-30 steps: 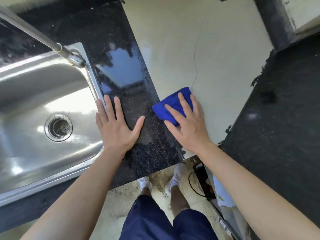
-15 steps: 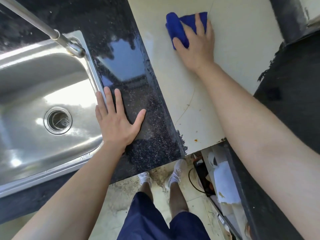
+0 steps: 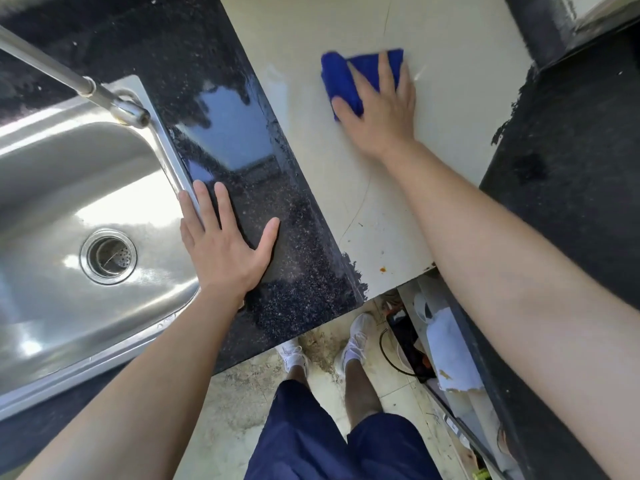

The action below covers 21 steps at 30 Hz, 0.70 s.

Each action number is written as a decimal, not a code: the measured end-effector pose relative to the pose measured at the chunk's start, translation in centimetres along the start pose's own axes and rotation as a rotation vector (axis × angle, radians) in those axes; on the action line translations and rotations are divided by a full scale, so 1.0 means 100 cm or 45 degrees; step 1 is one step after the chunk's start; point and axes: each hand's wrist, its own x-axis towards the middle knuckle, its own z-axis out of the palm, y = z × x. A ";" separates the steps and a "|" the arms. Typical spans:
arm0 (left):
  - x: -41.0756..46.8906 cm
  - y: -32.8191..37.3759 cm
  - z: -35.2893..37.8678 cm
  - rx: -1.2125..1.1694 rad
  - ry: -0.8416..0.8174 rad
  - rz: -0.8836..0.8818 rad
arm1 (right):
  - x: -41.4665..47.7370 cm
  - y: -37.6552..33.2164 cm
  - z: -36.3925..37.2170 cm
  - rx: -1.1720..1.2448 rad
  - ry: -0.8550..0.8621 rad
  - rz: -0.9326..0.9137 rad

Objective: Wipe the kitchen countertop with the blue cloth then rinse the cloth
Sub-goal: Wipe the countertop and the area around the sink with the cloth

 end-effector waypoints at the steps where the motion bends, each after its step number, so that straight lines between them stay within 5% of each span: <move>1: 0.000 0.000 0.000 0.005 0.003 0.000 | 0.010 -0.005 0.000 -0.010 -0.010 0.014; 4: 0.000 -0.001 0.002 0.022 0.007 -0.005 | -0.019 -0.008 0.015 -0.006 0.019 -0.001; 12: -0.004 0.000 -0.003 0.041 -0.030 0.012 | -0.275 0.016 0.061 0.048 -0.041 -0.021; 21: -0.022 -0.001 -0.007 -0.073 -0.040 0.069 | -0.310 0.012 0.047 0.131 -0.125 -0.062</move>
